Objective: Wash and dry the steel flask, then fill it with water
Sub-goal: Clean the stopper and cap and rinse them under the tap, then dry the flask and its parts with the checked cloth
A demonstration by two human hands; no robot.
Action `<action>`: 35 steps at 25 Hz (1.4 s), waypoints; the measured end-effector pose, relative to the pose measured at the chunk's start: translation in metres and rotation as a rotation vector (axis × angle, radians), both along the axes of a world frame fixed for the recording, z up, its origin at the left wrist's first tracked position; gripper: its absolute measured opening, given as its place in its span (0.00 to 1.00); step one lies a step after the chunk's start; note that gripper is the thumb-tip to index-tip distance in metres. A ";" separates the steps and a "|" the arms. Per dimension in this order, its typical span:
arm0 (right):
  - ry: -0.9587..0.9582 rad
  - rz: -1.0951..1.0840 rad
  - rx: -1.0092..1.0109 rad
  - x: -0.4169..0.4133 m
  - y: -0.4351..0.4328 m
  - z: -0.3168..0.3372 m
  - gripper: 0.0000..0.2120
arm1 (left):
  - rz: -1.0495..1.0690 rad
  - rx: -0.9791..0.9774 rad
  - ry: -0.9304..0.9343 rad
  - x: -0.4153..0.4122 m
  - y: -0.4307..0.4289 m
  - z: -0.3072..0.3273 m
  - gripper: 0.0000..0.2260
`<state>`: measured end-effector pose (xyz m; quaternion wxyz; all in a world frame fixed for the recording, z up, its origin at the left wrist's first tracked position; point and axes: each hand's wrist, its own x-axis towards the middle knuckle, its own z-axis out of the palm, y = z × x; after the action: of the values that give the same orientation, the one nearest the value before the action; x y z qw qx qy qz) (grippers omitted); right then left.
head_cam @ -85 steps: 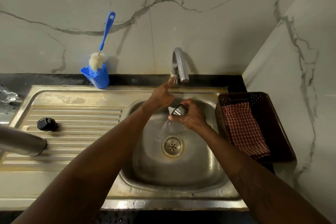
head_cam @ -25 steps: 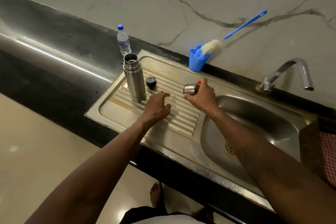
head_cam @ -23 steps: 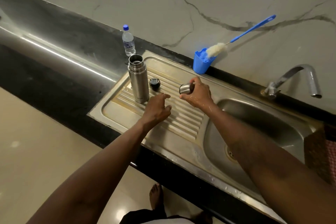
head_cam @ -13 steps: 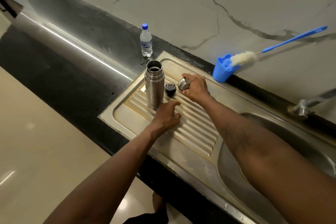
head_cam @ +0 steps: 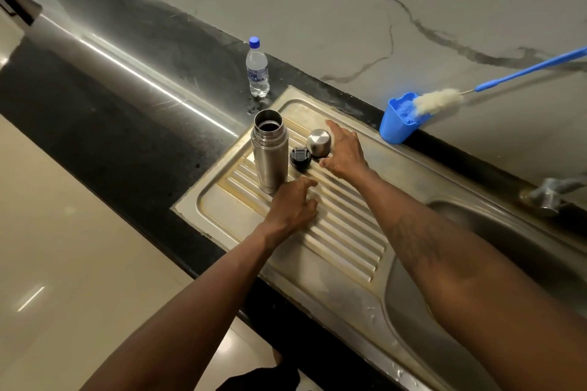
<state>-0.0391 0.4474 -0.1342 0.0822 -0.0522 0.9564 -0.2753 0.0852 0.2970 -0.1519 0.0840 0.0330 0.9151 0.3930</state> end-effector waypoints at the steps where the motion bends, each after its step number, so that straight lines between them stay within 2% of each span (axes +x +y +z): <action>1: 0.004 -0.013 0.002 0.007 0.005 0.002 0.47 | 0.005 -0.016 0.016 0.000 0.003 0.002 0.20; 4: 0.025 -0.045 0.008 0.033 0.028 0.009 0.45 | -0.014 -0.040 0.042 0.000 0.018 0.013 0.21; 7: 0.043 -0.121 -0.013 0.067 0.055 0.022 0.43 | -0.058 -0.068 0.063 0.001 0.042 0.022 0.27; 10: 0.121 -0.209 -0.053 0.109 0.089 0.032 0.34 | -0.151 -0.111 0.076 0.003 0.076 0.032 0.30; 12: 0.183 -0.285 -0.052 0.136 0.116 0.037 0.20 | -0.261 -0.121 0.101 0.005 0.105 0.039 0.27; 14: 0.232 -0.386 -0.082 0.163 0.142 0.046 0.06 | -0.328 -0.106 0.174 0.009 0.136 0.046 0.19; 15: 0.275 -0.435 -0.107 0.177 0.157 0.052 0.06 | -0.333 -0.063 0.217 0.014 0.152 0.049 0.13; 17: 0.439 -0.494 -0.131 0.203 0.181 0.068 0.05 | -0.320 0.032 0.353 0.029 0.181 0.058 0.06; 19: 0.748 -0.503 -0.108 0.223 0.202 0.078 0.06 | -0.289 0.167 0.526 0.047 0.208 0.066 0.05; 20: 0.845 -0.502 -0.089 0.233 0.214 0.079 0.07 | -0.290 0.212 0.593 0.056 0.223 0.070 0.05; 21: 0.805 -0.516 -0.071 0.239 0.225 0.074 0.09 | -0.323 0.194 0.616 0.060 0.236 0.069 0.07; 22: 0.602 -0.546 -0.032 0.245 0.238 0.067 0.14 | -0.400 0.072 0.557 0.063 0.248 0.066 0.15; 24: -0.091 -0.584 0.182 0.261 0.262 0.046 0.34 | -0.589 -0.366 0.180 0.070 0.268 0.051 0.40; 25: -0.304 -0.562 0.230 0.272 0.274 0.038 0.41 | -0.636 -0.535 -0.034 0.076 0.276 0.043 0.50; 26: -0.354 -0.539 0.196 0.282 0.284 0.033 0.43 | -0.643 -0.603 -0.201 0.083 0.281 0.038 0.54; 27: -0.291 -0.542 0.130 0.290 0.294 0.032 0.41 | -0.633 -0.585 -0.284 0.089 0.287 0.033 0.55; 28: -0.180 -0.571 0.058 0.296 0.306 0.036 0.36 | -0.625 -0.537 -0.291 0.094 0.294 0.031 0.54; 31: 0.175 -0.696 -0.059 0.313 0.340 0.054 0.22 | -0.617 -0.437 -0.158 0.105 0.325 0.042 0.50; 35: 0.491 -0.749 -0.154 0.333 0.388 0.073 0.07 | -0.649 -0.251 0.014 0.123 0.386 0.071 0.42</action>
<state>0.2943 0.8355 -0.0613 -0.2564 0.2278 0.8772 -0.3360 0.2085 0.6833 -0.0810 0.2016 0.3142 0.8988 0.2299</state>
